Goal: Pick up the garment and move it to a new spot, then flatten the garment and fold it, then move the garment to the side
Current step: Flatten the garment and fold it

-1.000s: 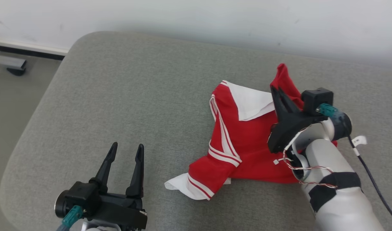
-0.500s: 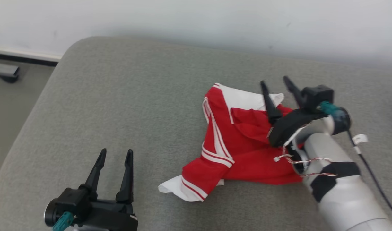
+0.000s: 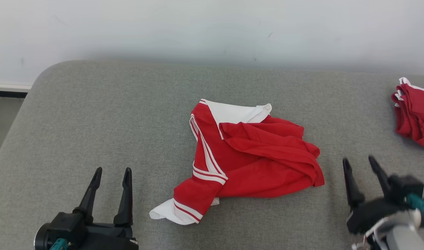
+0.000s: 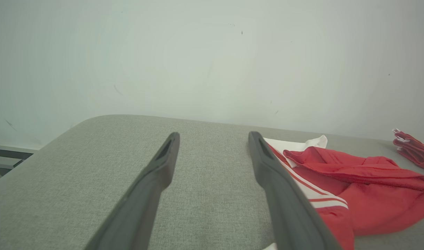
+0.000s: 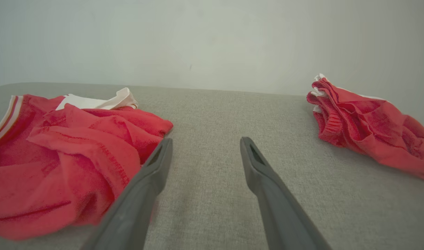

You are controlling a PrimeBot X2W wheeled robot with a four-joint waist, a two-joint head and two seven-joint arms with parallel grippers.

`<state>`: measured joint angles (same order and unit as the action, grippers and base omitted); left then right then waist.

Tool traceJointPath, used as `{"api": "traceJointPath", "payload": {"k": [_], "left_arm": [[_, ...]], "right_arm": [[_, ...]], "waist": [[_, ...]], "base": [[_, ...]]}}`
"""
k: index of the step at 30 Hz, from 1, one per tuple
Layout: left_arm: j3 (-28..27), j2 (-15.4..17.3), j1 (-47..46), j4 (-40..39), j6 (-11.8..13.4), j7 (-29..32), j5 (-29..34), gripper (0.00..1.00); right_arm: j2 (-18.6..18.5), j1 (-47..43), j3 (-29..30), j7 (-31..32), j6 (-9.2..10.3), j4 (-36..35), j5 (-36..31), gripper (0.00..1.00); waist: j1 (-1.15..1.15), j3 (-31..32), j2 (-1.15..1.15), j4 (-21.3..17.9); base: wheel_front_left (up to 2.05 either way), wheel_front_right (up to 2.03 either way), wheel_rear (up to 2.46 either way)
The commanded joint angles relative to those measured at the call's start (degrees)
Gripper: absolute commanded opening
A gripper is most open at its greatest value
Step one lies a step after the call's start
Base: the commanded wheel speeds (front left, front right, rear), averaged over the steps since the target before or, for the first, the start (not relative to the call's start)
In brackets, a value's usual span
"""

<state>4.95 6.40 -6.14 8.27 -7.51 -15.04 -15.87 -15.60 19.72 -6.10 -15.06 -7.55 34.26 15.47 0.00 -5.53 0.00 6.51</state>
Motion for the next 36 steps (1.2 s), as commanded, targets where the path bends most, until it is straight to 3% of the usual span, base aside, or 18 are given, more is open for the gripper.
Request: {"api": "traceJointPath", "payload": {"k": [1,5,11,18,19,21,28,32,36], "left_arm": [[-0.12,0.29,0.77,-0.20,0.05,-0.19,0.35,1.00],[-0.38,0.50,0.78,-0.49,0.05,-0.19,0.30,1.00],[0.40,0.75,-0.10,-0.17,0.05,-0.19,0.28,1.00],[1.17,0.84,-0.07,0.24,0.05,-0.19,-0.12,1.00],[1.19,0.87,-0.06,0.31,0.05,-0.19,-0.10,1.00],[1.24,0.91,0.12,0.50,0.05,-0.19,-0.14,1.00],[0.85,0.73,2.16,1.14,0.05,-0.19,0.39,1.00],[0.60,0.37,3.51,1.31,0.05,-0.19,0.52,1.00],[0.80,0.04,4.06,1.32,0.05,-0.19,0.64,1.00]], "right_arm": [[0.46,-2.06,0.58,0.28,0.15,-1.12,-0.52,1.00],[2.14,-8.42,2.50,2.53,0.15,-5.60,-1.60,1.00],[4.35,-10.91,1.94,5.45,0.15,-8.93,-2.85,1.00],[3.71,-7.49,-1.12,8.71,0.15,-4.17,-3.96,1.00],[3.57,-6.88,-1.50,8.79,0.15,-2.91,-4.01,0.49],[3.44,-5.57,-2.05,7.91,0.15,-1.02,-3.38,0.00],[3.09,-5.42,-4.69,5.20,0.15,0.92,-1.15,0.00],[2.36,-8.73,-6.22,5.56,0.15,-4.61,-0.26,0.00],[1.46,-14.23,-6.39,9.06,0.15,-14.76,0.25,0.00]], "waist": [[0.00,-0.01,0.00,-0.23],[0.00,-0.45,0.00,-0.43],[0.00,-0.80,0.00,0.25],[0.00,-1.07,0.00,2.11],[0.00,-1.02,0.00,2.28],[0.00,-0.75,0.00,2.52],[0.00,1.54,0.00,1.38],[0.00,3.15,0.00,-0.62],[0.00,4.17,0.00,-2.53]], "base": [[0.00,0.00,0.00],[0.00,0.00,0.00],[0.00,0.00,0.00],[0.00,0.00,0.00],[0.00,0.00,0.00],[0.00,0.00,0.00],[0.00,0.00,0.00],[0.00,0.00,0.00],[0.00,0.00,0.00]]}}
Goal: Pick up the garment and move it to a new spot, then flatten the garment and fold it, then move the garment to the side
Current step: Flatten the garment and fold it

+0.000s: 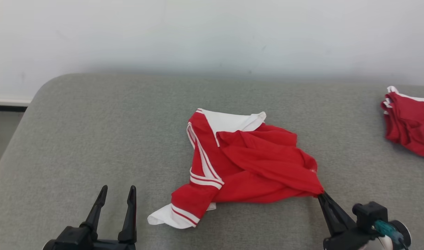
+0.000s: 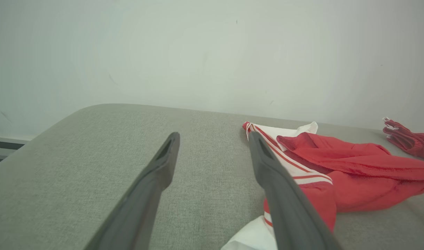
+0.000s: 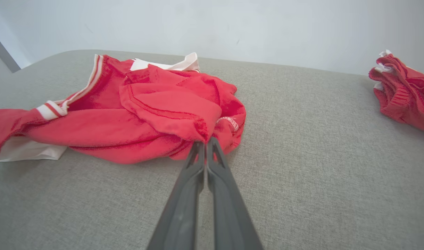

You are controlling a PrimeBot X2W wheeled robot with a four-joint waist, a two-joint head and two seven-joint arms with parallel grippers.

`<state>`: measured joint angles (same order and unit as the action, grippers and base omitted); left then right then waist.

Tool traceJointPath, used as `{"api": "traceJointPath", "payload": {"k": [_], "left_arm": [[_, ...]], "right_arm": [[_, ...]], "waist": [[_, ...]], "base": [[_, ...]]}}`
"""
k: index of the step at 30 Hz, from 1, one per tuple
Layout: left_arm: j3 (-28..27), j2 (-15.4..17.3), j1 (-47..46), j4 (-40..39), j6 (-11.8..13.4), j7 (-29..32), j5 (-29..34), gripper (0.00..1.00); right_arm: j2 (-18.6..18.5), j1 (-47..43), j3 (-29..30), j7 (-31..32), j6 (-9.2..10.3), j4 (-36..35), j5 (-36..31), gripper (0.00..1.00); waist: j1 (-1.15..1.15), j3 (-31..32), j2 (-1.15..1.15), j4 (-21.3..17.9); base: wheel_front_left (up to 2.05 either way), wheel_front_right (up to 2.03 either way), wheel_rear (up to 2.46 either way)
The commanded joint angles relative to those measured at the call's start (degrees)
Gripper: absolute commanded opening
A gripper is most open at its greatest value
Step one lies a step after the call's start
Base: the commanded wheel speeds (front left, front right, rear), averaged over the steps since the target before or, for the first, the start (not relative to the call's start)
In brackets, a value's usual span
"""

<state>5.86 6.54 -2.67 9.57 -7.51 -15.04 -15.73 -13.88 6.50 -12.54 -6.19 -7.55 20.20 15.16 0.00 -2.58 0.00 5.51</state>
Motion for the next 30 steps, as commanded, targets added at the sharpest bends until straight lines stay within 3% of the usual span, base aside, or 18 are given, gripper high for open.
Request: {"api": "traceJointPath", "payload": {"k": [1,6,16,23,30], "left_arm": [[-0.18,-0.19,0.69,-0.02,0.05,-0.19,0.52,1.00],[-0.28,-0.48,0.84,-0.27,0.05,-0.19,0.77,1.00],[-0.15,0.20,0.26,-0.46,0.05,-0.19,0.13,1.00],[0.13,0.13,0.06,0.21,0.05,-0.19,-0.25,1.00],[0.82,0.16,-0.26,0.58,0.05,-0.19,-0.18,1.00]], "right_arm": [[-0.41,-2.67,0.37,1.47,0.15,-3.68,0.62,0.00],[0.27,-11.69,3.00,8.84,0.15,-19.65,0.82,0.00],[4.61,-25.16,6.76,21.81,0.15,-37.49,1.94,0.00],[4.37,-23.86,7.07,23.89,0.15,-36.91,2.86,0.00],[1.11,-14.63,4.59,21.99,0.15,-28.94,4.27,0.00]], "waist": [[0.00,1.36,0.00,-1.94],[0.00,1.55,0.00,-3.54],[0.00,0.62,0.00,-3.61],[0.00,0.54,0.00,-2.89],[0.00,0.83,0.00,-1.15]], "base": [[0.00,0.00,0.00],[0.00,0.00,0.00],[0.00,0.00,0.00],[0.00,0.00,0.00],[0.00,0.00,0.00]]}}
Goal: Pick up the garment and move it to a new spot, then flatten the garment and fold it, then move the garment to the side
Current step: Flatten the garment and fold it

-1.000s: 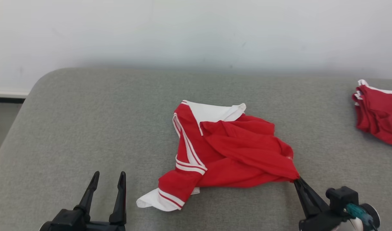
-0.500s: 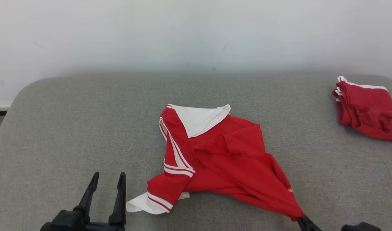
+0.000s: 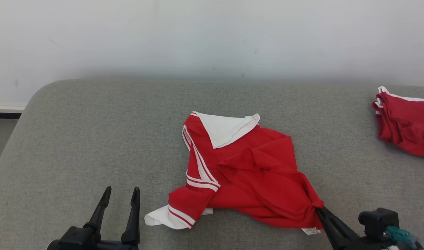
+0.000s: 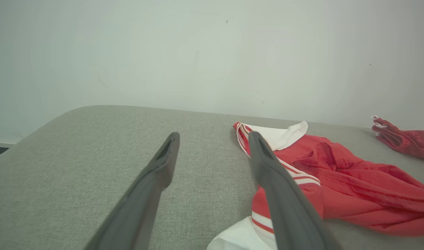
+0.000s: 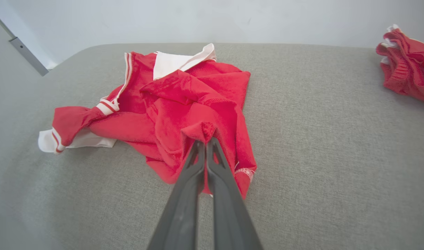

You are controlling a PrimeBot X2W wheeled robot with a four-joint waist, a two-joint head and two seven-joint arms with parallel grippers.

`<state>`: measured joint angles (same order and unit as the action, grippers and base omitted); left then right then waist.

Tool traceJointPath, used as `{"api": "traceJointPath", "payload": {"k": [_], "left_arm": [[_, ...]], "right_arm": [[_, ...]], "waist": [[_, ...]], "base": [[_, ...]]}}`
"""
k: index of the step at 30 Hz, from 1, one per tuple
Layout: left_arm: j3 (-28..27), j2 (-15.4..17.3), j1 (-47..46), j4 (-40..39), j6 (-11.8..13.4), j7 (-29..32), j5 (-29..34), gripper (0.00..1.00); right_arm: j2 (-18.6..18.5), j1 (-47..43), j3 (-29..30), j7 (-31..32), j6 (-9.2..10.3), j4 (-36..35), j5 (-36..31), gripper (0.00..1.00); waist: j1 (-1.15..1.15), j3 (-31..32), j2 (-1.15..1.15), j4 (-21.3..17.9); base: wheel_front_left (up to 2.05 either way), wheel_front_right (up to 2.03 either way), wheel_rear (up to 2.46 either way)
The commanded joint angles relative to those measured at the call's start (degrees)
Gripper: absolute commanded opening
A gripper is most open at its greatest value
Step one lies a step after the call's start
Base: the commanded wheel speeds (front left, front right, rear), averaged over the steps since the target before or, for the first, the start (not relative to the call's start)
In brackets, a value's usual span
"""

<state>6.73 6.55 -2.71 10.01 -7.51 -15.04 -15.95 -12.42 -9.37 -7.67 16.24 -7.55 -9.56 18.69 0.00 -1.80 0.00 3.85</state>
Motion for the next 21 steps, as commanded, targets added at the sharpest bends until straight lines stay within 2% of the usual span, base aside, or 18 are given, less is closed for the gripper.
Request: {"api": "traceJointPath", "payload": {"k": [1,6,13,21], "left_arm": [[0.07,0.12,-0.33,0.14,0.05,-0.19,0.05,1.00],[0.76,0.26,-1.16,0.38,0.05,-0.19,-0.19,1.00],[1.54,0.36,-2.42,0.80,0.05,-0.19,-0.70,1.00],[1.40,0.56,-2.86,1.38,0.05,-0.19,-1.00,1.00]], "right_arm": [[-1.12,2.80,-0.87,-0.70,0.15,2.54,0.66,0.00],[-2.84,12.46,-1.16,-3.44,0.15,11.82,2.41,0.00],[-4.37,25.68,0.18,-7.76,0.15,29.26,3.18,0.00],[-2.86,37.06,2.65,-14.59,0.15,50.51,1.12,0.01]], "waist": [[0.00,-0.03,0.00,0.91],[0.00,-0.78,0.00,2.63],[0.00,-2.30,0.00,4.83],[0.00,-2.86,0.00,5.26]], "base": [[0.00,0.00,0.00],[0.00,0.00,0.00],[0.00,0.00,0.00],[0.00,0.00,0.00]]}}
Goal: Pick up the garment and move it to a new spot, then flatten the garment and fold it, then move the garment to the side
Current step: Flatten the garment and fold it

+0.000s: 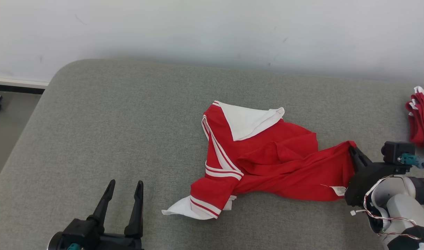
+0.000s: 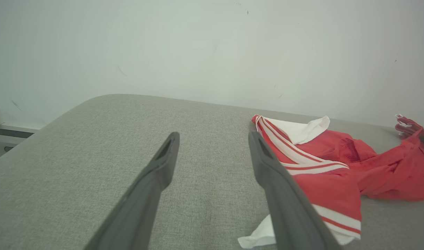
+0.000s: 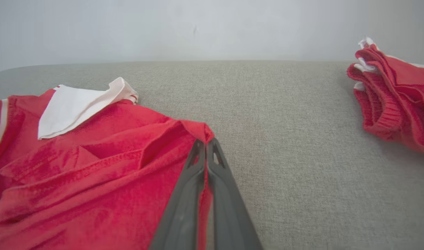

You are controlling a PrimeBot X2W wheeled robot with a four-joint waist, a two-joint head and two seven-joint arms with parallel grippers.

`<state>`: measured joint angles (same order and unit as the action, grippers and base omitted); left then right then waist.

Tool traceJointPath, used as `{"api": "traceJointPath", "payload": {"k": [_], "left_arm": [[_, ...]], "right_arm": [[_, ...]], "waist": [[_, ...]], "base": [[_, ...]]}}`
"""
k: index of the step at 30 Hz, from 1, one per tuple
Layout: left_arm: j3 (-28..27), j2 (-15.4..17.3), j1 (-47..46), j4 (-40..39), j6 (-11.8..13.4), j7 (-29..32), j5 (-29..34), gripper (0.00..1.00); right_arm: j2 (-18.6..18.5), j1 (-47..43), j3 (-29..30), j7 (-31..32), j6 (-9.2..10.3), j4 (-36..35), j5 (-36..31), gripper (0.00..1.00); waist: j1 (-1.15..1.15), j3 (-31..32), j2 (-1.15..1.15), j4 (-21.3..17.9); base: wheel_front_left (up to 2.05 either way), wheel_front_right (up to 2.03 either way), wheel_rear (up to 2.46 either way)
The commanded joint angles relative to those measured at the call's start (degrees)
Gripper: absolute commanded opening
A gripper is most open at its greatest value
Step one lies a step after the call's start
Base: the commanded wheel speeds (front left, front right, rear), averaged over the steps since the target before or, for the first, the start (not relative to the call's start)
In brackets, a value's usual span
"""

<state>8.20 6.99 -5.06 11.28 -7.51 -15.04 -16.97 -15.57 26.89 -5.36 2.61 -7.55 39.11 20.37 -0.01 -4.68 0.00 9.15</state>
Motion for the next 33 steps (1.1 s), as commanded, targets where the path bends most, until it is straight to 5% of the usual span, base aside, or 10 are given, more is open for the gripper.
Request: {"api": "traceJointPath", "payload": {"k": [1,2,3,4,10,18,23,33], "left_arm": [[-0.07,0.12,-0.50,0.12,0.05,-0.19,0.02,1.00],[0.03,0.06,-0.55,0.22,0.05,-0.19,0.11,1.00],[0.09,0.00,-0.60,0.31,0.05,-0.19,0.22,1.00],[0.16,-0.03,-0.61,0.44,0.05,-0.19,0.29,1.00],[-0.46,-0.10,0.90,0.50,0.05,-0.19,0.70,1.00],[-1.60,-0.20,2.89,-0.46,0.05,-0.19,1.50,1.00],[-2.28,-0.07,3.69,-1.11,0.05,-0.19,1.83,1.00],[-3.85,0.97,4.27,-0.78,0.05,-0.19,3.45,1.00]], "right_arm": [[0.30,0.79,0.33,-0.96,0.15,1.84,-0.56,0.01],[0.54,1.74,0.40,-1.80,0.15,4.18,-1.00,0.31],[0.83,2.56,0.16,-2.68,0.15,6.10,-1.32,0.91],[1.27,3.22,-0.16,-3.73,0.15,7.54,-1.36,1.00],[1.11,3.32,-4.69,-10.34,0.15,9.26,0.89,1.00],[-1.80,-3.38,-7.93,-15.43,0.15,-1.32,7.68,1.00],[-1.60,-12.33,-4.46,-16.76,0.15,-13.14,7.89,1.00],[6.21,-27.22,4.97,-16.61,0.15,-30.48,0.94,1.00]], "waist": [[0.01,0.02,0.00,-0.05],[0.01,0.10,0.00,-0.08],[0.01,0.23,0.00,-0.11],[0.01,0.49,0.00,-0.20],[0.01,2.46,0.00,-1.75],[0.01,3.89,0.00,-4.38],[0.01,4.16,0.00,-6.11],[0.01,4.53,0.00,-7.86]], "base": [[0.00,0.00,0.00],[0.00,0.00,0.00],[0.00,0.00,0.00],[0.00,0.00,0.00],[0.00,0.00,0.00],[0.00,0.00,0.00],[0.00,0.00,0.00],[0.00,0.00,0.00]]}}
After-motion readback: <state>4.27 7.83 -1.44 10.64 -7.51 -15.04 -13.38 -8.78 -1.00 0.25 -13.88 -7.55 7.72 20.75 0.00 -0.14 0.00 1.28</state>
